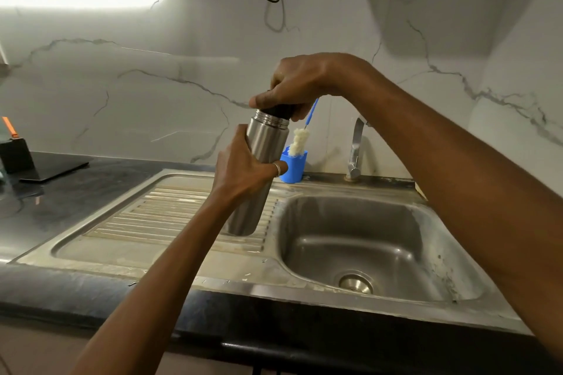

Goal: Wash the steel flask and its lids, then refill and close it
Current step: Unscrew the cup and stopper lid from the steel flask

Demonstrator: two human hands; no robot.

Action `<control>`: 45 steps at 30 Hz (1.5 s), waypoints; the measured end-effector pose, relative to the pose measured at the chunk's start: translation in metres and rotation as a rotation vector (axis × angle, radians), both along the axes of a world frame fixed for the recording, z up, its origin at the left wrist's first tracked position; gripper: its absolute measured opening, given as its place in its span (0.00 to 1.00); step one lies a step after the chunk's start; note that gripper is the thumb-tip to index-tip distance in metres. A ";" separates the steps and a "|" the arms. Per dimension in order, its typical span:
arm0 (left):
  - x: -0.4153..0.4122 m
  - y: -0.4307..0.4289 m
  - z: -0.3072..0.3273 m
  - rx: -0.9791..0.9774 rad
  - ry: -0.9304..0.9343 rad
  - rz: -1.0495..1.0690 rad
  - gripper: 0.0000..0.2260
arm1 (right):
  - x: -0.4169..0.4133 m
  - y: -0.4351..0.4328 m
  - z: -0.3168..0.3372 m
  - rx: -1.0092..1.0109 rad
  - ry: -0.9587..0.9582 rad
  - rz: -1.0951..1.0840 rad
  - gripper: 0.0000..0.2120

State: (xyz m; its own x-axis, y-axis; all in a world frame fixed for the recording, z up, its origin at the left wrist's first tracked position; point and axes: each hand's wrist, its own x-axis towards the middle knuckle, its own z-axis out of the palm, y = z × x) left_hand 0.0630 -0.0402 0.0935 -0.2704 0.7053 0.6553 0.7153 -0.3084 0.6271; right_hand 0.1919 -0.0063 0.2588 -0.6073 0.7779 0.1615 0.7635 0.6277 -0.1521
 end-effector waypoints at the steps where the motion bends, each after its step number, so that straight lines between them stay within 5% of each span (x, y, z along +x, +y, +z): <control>1: -0.001 0.000 -0.001 0.001 0.000 -0.003 0.31 | 0.004 0.002 0.001 -0.049 0.021 0.055 0.20; 3: -0.002 0.001 -0.003 -0.001 0.003 -0.011 0.31 | 0.012 0.003 0.001 -0.169 0.072 0.163 0.14; 7: -0.003 0.003 -0.009 -0.015 0.002 -0.034 0.31 | 0.017 0.004 -0.004 -0.305 0.143 0.187 0.19; 12: -0.002 0.004 -0.011 0.007 -0.002 -0.025 0.29 | 0.000 0.000 -0.020 -0.030 -0.008 -0.110 0.34; 15: -0.003 0.006 -0.013 0.011 -0.007 -0.028 0.31 | 0.001 0.006 -0.026 0.059 0.031 -0.056 0.29; 18: -0.006 0.007 -0.016 0.027 -0.014 -0.018 0.31 | 0.011 0.013 -0.027 -0.132 0.175 0.145 0.15; 22: -0.007 0.009 -0.021 0.023 -0.008 -0.006 0.33 | 0.021 0.012 -0.029 -0.402 0.324 0.289 0.22; 24: -0.006 0.009 -0.023 0.032 -0.024 -0.010 0.32 | 0.013 0.010 -0.034 -0.299 0.269 0.196 0.18; 27: -0.004 0.008 -0.026 0.031 -0.030 -0.014 0.31 | -0.003 0.007 -0.043 -0.022 0.089 -0.061 0.32; 30: -0.004 0.008 -0.027 0.022 -0.037 -0.017 0.30 | -0.009 0.007 -0.048 0.221 0.044 -0.119 0.33; 35: -0.009 0.008 -0.027 0.035 -0.038 -0.003 0.31 | -0.003 0.011 -0.044 -0.072 0.209 0.114 0.15; 38: -0.011 0.008 -0.028 0.031 -0.031 0.004 0.32 | 0.002 0.011 -0.043 -0.257 0.294 0.201 0.23; 41: -0.010 0.008 -0.029 0.026 -0.037 0.003 0.32 | -0.001 0.009 -0.047 -0.198 0.271 0.138 0.27; 45: -0.010 0.011 -0.030 0.007 -0.041 0.006 0.33 | -0.010 0.010 -0.055 0.129 0.137 -0.063 0.32</control>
State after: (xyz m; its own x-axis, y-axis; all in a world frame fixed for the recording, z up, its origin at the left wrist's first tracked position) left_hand 0.0525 -0.0297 0.0637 -0.3015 0.6992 0.6483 0.6908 -0.3085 0.6539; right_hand 0.1818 0.0033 0.2041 -0.5237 0.7809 0.3404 0.7794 0.6005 -0.1788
